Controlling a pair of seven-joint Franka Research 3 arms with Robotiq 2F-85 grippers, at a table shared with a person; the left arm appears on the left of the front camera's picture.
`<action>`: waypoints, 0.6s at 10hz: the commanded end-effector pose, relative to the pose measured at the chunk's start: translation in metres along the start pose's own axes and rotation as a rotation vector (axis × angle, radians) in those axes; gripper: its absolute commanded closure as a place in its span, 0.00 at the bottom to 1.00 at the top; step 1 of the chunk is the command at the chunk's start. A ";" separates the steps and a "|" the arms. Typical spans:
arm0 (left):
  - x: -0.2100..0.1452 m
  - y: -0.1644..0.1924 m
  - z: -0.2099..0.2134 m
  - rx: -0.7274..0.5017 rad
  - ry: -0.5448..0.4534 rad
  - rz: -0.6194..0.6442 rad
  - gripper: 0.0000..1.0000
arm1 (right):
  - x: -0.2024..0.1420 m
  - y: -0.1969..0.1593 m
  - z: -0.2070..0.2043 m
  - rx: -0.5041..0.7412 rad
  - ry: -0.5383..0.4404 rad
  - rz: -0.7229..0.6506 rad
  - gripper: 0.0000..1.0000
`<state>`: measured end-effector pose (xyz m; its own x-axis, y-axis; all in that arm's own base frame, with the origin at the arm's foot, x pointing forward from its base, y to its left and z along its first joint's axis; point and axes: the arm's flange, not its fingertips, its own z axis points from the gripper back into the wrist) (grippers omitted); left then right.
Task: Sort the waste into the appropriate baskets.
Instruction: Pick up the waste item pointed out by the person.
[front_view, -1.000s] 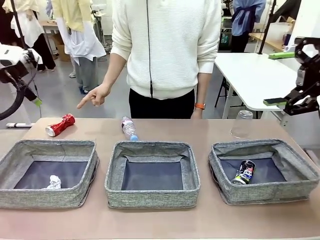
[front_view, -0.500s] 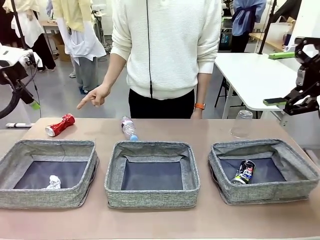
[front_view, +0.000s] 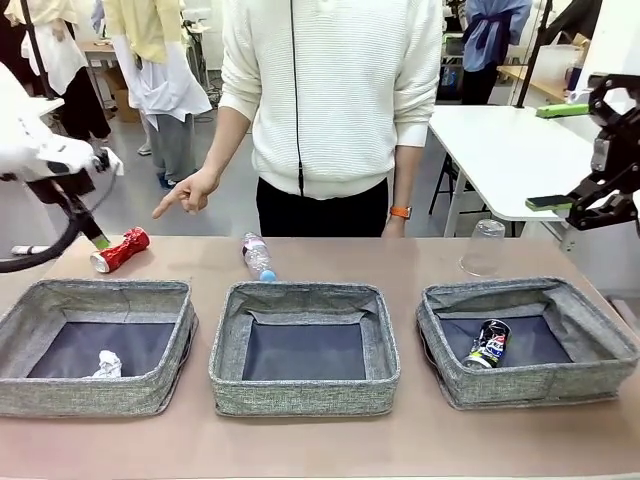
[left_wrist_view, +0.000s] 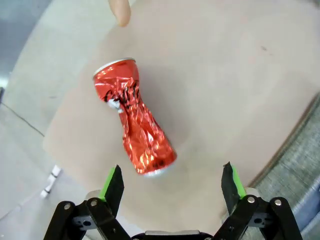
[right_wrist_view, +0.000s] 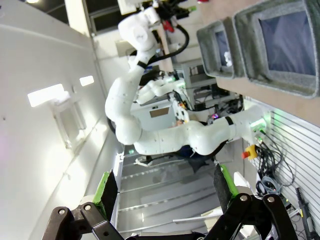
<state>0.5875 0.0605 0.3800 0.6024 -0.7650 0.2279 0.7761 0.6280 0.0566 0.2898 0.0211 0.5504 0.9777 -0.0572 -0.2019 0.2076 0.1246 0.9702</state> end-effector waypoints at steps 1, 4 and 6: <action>0.011 0.029 -0.016 0.045 0.039 0.006 0.00 | -0.001 0.005 0.000 -0.002 0.003 -0.003 0.00; 0.020 0.055 -0.054 -0.050 0.044 0.043 0.00 | -0.001 0.005 0.000 -0.002 0.003 -0.003 0.00; 0.020 0.064 -0.063 -0.075 0.031 0.069 0.00 | -0.001 0.005 0.000 -0.002 0.003 -0.003 0.00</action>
<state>0.6532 0.0751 0.3200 0.6377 -0.7466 0.1896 0.7611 0.6487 -0.0057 0.2899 0.0211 0.5503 0.9777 -0.0574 -0.2019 0.2077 0.1246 0.9702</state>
